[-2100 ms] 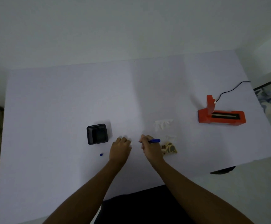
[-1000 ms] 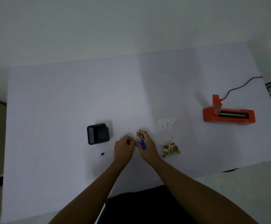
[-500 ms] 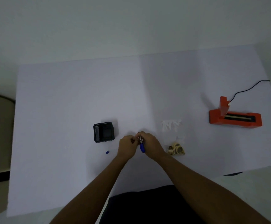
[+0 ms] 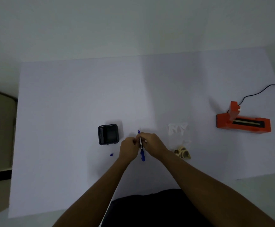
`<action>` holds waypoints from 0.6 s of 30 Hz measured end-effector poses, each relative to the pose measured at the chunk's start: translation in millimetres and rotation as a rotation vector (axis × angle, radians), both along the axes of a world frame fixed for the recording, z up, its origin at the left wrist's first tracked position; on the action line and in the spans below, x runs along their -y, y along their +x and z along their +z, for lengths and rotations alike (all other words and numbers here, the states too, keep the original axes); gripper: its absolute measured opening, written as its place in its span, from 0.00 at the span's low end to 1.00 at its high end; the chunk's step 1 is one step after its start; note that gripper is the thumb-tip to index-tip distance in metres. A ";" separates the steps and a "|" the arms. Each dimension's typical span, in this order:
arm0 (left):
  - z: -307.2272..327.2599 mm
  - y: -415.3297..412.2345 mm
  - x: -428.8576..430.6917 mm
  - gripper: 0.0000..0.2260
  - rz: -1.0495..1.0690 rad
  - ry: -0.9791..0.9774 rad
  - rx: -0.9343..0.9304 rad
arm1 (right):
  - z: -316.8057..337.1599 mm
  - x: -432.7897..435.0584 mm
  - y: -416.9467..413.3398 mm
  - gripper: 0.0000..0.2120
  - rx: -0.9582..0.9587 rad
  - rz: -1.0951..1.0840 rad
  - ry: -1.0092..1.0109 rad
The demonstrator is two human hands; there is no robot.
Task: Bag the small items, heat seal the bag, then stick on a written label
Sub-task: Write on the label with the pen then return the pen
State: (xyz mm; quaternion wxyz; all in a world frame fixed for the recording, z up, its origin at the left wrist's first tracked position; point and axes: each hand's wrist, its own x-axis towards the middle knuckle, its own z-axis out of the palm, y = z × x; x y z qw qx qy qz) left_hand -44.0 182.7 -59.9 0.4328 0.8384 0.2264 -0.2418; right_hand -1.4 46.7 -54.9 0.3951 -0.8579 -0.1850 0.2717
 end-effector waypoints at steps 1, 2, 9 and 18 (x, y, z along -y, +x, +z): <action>-0.2 0.4 -0.8 0.15 0.007 0.005 -0.004 | -1.6 -2.7 1.2 0.13 0.022 0.019 -0.017; -1.0 0.7 -2.0 0.16 0.021 0.003 -0.014 | -4.4 -5.8 2.5 0.13 0.047 0.031 -0.039; -12.2 -2.5 -9.7 0.13 0.155 -0.023 -0.056 | -19.9 -18.2 0.8 0.11 0.100 -0.059 -0.044; -19.3 -1.7 -15.9 0.11 0.215 -0.007 -0.026 | -23.3 -18.1 -21.5 0.07 0.035 -0.313 -0.006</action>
